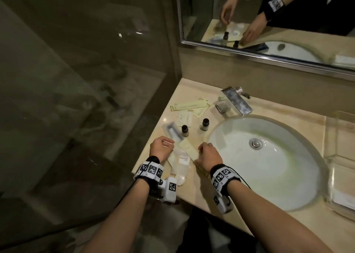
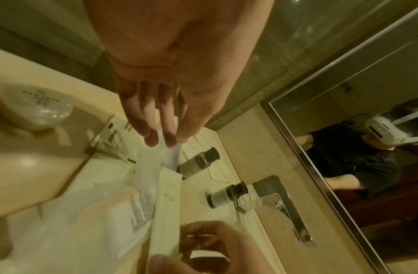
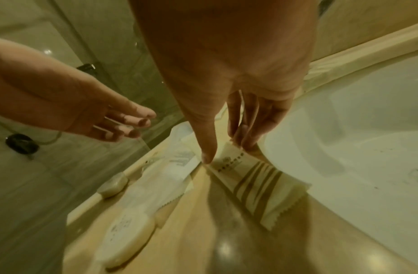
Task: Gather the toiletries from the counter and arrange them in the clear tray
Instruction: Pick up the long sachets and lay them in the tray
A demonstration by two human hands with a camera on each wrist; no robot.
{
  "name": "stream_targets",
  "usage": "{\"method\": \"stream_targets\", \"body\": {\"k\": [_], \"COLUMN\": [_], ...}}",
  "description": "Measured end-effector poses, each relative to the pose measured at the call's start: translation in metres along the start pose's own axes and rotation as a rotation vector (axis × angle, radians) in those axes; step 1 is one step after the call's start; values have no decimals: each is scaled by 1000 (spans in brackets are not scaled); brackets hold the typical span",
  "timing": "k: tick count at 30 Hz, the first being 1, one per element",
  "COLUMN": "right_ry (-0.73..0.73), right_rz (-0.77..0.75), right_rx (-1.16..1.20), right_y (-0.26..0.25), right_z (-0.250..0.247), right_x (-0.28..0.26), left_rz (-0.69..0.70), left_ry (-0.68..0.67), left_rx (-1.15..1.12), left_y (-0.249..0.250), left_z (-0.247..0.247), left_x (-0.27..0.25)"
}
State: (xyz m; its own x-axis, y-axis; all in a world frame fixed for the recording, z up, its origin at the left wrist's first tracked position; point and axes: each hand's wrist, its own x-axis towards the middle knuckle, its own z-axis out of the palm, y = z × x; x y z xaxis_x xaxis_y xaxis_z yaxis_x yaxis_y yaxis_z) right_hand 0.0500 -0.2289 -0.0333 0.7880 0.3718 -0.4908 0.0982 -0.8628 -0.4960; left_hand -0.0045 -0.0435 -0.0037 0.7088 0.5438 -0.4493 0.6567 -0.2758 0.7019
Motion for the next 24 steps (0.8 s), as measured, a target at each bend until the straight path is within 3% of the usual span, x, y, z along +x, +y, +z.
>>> {"method": "stream_targets", "body": {"k": [7,15,24], "right_ry": [-93,-82,79], "right_rz": [48,-83,-52], "right_rx": [49,328,655], "right_y": [-6,15,10], "right_z": [-6,-77,-132], "right_x": [14,10,38], "left_rz": [34,218,416], "left_ry": [-13,43,-199], "left_rx": [23,103,413], "left_y": [10,61,87], "left_z": [-12,-9,21], "left_x": [34,96,164]}}
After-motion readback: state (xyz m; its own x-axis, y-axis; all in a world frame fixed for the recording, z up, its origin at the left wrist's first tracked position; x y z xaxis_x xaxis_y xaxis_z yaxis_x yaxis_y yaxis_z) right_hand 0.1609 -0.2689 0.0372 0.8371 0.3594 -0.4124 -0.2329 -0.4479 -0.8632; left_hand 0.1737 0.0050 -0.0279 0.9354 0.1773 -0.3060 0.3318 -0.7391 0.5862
